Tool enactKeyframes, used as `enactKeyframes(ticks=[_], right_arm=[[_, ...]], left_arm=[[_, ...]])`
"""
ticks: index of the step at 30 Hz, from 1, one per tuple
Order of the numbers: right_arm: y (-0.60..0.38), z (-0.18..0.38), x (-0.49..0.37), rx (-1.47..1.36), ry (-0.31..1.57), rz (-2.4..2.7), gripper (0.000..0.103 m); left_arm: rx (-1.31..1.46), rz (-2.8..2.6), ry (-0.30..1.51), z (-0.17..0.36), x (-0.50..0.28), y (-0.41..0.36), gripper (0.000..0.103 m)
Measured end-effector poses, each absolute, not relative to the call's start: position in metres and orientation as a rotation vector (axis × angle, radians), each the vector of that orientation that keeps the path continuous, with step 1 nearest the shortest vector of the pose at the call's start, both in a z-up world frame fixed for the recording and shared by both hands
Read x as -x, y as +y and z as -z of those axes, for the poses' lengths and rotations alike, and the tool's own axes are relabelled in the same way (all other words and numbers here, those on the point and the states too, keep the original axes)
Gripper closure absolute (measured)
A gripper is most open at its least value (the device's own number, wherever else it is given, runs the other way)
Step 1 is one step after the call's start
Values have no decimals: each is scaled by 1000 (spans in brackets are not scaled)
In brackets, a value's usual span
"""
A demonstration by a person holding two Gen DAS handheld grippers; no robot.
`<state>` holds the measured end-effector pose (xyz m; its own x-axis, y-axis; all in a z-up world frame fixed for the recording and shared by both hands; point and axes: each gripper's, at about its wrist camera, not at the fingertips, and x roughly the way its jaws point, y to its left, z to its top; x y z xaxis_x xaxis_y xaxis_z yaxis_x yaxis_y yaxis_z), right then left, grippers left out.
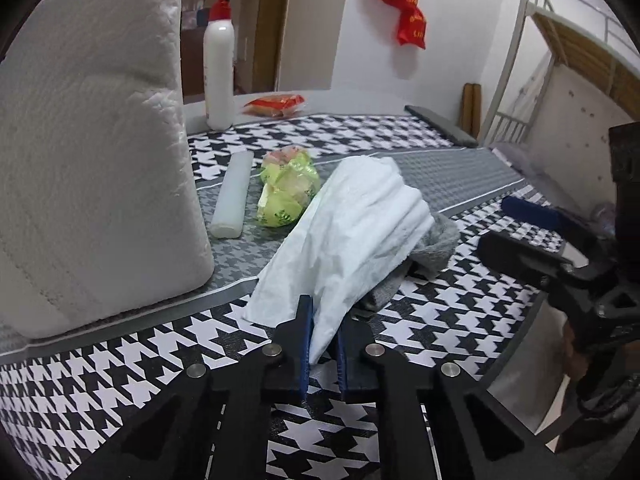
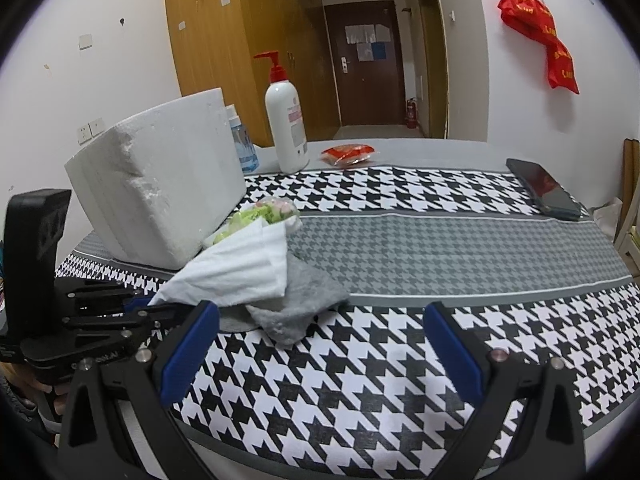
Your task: Organize soft objects
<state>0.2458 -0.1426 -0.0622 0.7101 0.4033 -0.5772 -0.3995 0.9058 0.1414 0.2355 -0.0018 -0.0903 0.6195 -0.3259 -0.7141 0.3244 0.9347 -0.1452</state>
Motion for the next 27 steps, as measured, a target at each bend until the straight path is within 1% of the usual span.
enactKeyframes(ticks=[13, 20, 24, 26, 27], right_arm=[[-122, 64, -244, 43, 669, -467, 0], [-106, 67, -242, 62, 694, -504, 0], [-96, 69, -242, 84, 707, -516, 0], [-93, 69, -242, 91, 706, -516, 0], [-94, 68, -241, 92, 702, -512, 0]], left_arm=[[24, 375, 733, 71, -213, 21, 94], [26, 367, 733, 72, -205, 31, 94], [26, 378, 763, 78, -205, 30, 94], [1, 379, 769, 81, -203, 27, 91], [-4, 377, 771, 81, -201, 27, 82]])
